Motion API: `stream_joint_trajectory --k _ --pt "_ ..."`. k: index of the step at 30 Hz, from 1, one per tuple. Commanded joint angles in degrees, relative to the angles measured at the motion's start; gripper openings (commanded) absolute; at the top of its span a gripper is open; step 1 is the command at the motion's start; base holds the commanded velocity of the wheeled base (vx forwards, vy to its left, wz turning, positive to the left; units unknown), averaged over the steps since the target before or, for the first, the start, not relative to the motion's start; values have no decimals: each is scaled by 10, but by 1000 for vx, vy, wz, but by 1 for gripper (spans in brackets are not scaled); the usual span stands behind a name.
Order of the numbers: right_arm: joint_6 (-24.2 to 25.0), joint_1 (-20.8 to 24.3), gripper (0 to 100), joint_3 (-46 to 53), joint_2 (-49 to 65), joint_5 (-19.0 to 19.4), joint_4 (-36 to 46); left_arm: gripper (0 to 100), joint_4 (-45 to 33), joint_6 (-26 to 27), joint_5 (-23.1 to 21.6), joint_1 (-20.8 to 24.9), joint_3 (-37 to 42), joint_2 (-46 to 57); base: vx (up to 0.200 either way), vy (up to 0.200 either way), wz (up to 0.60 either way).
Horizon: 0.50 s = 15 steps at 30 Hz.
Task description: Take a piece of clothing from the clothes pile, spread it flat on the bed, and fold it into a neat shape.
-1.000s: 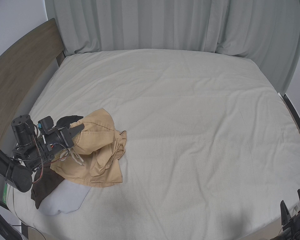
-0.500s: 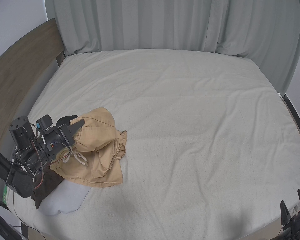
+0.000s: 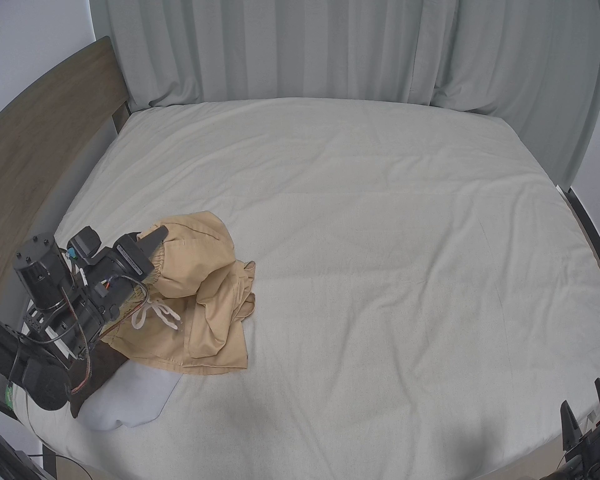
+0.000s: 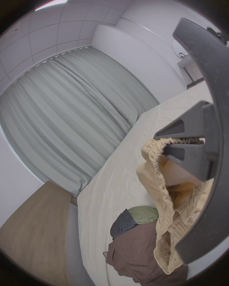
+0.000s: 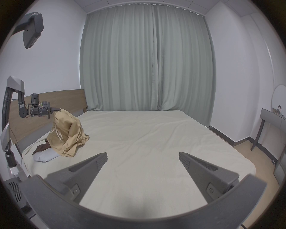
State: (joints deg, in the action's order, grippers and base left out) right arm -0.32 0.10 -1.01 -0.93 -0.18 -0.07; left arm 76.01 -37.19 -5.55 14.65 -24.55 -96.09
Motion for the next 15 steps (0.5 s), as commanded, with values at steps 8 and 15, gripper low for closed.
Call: stream_joint_trajectory --k 8,15 --pt "0 0 100 10 9 0 0 0 -19 -41 79 50 -1 66 0 0 0" --pt "0 0 100 10 9 0 0 0 -19 -54 124 72 -1 82 0 0 0"
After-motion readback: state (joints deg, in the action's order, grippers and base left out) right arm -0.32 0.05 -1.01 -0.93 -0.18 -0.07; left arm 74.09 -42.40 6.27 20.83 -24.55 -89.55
